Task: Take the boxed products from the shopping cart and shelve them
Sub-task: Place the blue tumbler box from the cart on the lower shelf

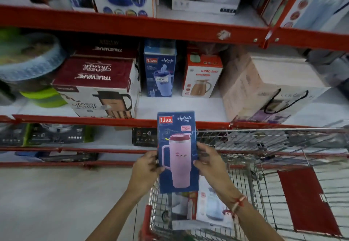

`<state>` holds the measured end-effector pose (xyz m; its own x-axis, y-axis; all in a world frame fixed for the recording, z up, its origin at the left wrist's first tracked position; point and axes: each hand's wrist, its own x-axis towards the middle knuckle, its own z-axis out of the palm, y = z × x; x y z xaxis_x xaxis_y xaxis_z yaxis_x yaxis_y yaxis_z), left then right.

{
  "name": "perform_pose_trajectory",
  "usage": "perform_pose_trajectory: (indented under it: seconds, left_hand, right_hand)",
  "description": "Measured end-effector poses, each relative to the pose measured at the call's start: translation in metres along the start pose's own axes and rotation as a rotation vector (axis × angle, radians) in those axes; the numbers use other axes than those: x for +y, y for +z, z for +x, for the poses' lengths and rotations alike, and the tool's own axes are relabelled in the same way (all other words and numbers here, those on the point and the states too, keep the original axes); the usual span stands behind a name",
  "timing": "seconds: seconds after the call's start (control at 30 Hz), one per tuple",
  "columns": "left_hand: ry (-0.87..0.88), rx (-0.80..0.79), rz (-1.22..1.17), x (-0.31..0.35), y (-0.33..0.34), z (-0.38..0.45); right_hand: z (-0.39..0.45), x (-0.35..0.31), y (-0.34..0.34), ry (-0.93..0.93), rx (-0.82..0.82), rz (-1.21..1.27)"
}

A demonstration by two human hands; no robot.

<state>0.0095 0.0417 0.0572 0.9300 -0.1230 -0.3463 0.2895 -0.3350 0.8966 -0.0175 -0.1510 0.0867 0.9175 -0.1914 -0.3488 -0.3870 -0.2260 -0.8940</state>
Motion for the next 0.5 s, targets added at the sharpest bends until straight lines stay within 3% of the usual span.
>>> perform_pose_trajectory:
  seconds: [0.23, 0.5]
  left_hand:
    - [0.255, 0.332, 0.141, 0.065, -0.035, 0.074]
    - [0.145, 0.418, 0.363, 0.072, -0.051, 0.160]
  right_hand:
    - [0.073, -0.065, 0.026, -0.317, 0.201, -0.019]
    - [0.155, -0.085, 0.067, -0.312, 0.305, -0.079]
